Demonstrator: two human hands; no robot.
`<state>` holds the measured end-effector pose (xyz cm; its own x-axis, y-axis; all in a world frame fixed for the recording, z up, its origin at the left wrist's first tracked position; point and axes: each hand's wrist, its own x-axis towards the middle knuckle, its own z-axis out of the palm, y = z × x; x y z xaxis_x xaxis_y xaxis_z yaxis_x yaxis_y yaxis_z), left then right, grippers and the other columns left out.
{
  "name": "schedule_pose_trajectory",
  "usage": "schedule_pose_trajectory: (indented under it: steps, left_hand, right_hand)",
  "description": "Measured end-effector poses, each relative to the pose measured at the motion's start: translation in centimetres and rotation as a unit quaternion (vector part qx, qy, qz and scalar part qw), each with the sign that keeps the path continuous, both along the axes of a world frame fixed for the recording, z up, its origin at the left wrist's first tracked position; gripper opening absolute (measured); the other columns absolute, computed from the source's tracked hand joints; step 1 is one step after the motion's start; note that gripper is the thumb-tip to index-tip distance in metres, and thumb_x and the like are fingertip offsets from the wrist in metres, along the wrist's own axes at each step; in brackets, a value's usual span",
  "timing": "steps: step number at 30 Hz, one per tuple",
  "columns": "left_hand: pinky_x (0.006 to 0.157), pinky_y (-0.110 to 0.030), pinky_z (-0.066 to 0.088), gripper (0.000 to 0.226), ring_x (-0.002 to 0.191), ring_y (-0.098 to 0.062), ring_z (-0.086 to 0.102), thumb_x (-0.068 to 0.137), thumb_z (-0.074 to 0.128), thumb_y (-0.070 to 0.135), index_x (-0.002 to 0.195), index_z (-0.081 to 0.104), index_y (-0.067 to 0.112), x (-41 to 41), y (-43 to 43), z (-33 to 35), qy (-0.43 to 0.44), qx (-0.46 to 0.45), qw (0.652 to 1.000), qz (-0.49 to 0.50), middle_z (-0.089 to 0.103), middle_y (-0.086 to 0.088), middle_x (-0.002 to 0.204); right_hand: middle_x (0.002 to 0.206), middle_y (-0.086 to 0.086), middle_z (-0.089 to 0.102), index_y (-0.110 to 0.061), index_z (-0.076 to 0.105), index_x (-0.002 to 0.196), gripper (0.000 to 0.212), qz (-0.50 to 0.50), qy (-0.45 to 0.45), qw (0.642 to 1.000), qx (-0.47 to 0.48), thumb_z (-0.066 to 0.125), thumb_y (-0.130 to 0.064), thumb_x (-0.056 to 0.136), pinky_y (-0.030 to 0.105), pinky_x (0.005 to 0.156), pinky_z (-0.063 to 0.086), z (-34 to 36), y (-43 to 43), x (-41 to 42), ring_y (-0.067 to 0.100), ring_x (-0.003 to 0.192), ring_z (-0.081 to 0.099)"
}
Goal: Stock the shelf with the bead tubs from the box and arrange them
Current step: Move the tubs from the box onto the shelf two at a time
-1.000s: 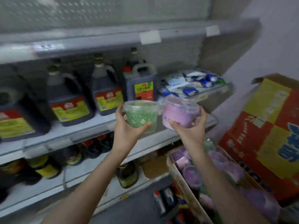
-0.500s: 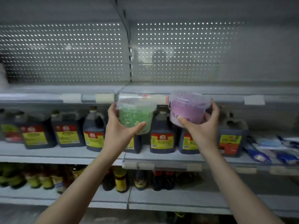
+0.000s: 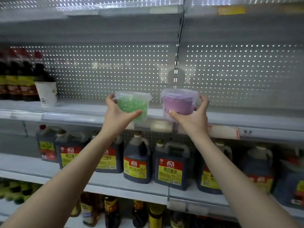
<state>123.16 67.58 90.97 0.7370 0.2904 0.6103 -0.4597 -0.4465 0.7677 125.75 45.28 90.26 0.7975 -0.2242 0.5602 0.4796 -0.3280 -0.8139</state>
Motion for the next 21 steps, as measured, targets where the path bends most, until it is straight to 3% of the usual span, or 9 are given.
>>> schedule_pose_trajectory:
  steps: [8, 11, 15, 17, 19, 21]
  left_hand:
    - [0.087, -0.019, 0.036, 0.090, 0.108, -0.012, 0.047, 0.070, 0.080, 0.034, 0.137, 0.025, 0.011, 6.0, 2.0, 3.3, -0.030, 0.017, 0.999, -0.011, 0.044, 0.001, 0.120]
    - [0.088, -0.021, 0.036, 0.088, 0.109, -0.012, 0.046, 0.069, 0.082, 0.034, 0.134, 0.027, 0.012, 8.1, 1.7, 3.1, -0.043, -0.002, 0.999, -0.011, 0.044, 0.000, 0.120]
    - [0.087, -0.022, 0.035, 0.087, 0.108, -0.016, 0.047, 0.067, 0.083, 0.033, 0.129, 0.026, 0.011, 10.9, 1.3, 2.1, -0.018, 0.009, 1.000, -0.019, 0.043, -0.006, 0.120]
    - [0.086, -0.024, 0.036, 0.087, 0.107, -0.019, 0.048, 0.068, 0.082, 0.033, 0.128, 0.025, 0.008, 11.8, 1.6, 1.8, 0.025, 0.020, 0.999, -0.019, 0.043, -0.008, 0.120]
    - [0.086, -0.028, 0.038, 0.085, 0.109, -0.023, 0.049, 0.070, 0.081, 0.034, 0.127, 0.025, 0.005, 12.2, 2.0, 1.8, 0.082, 0.050, 0.995, -0.009, 0.045, -0.010, 0.122]
    - [0.093, -0.038, 0.042, 0.084, 0.115, -0.030, 0.050, 0.072, 0.078, 0.039, 0.126, 0.025, 0.002, 12.6, 2.5, 1.7, 0.143, 0.096, 0.985, 0.016, 0.049, -0.014, 0.125]
  right_hand:
    - [0.134, 0.004, 0.050, -0.027, 0.019, 0.140, 0.104, -0.068, 0.051, 0.995, -0.061, 0.085, -0.042, 0.061, 0.028, 0.089, 0.038, 1.8, 3.6, 6.1, 0.022, 0.118, 0.051]
    - [0.130, 0.004, 0.052, -0.026, 0.018, 0.139, 0.105, -0.093, 0.054, 0.991, -0.084, 0.086, -0.043, 0.060, 0.034, 0.091, 0.044, 1.7, 3.8, 7.3, 0.024, 0.114, 0.053]
    - [0.123, 0.005, 0.055, -0.024, 0.019, 0.136, 0.102, -0.125, 0.069, 0.983, -0.118, 0.084, -0.045, 0.061, 0.032, 0.084, 0.048, 1.8, 3.6, 8.7, 0.027, 0.106, 0.058]
    - [0.117, 0.003, 0.060, -0.022, 0.017, 0.134, 0.102, -0.147, 0.080, 0.971, -0.170, 0.080, -0.055, 0.061, 0.042, 0.093, 0.048, 1.9, 3.6, 9.0, 0.028, 0.098, 0.062]
    - [0.106, 0.000, 0.065, -0.016, 0.014, 0.135, 0.104, -0.179, 0.093, 0.946, -0.255, 0.072, -0.064, 0.064, 0.054, 0.111, 0.028, 2.1, 3.8, 9.2, 0.028, 0.100, 0.062]
    - [0.104, -0.001, 0.066, -0.009, 0.008, 0.140, 0.112, -0.190, 0.115, 0.926, -0.305, 0.065, -0.071, 0.067, 0.057, 0.115, 0.011, 2.6, 3.8, 9.1, 0.026, 0.110, 0.060]
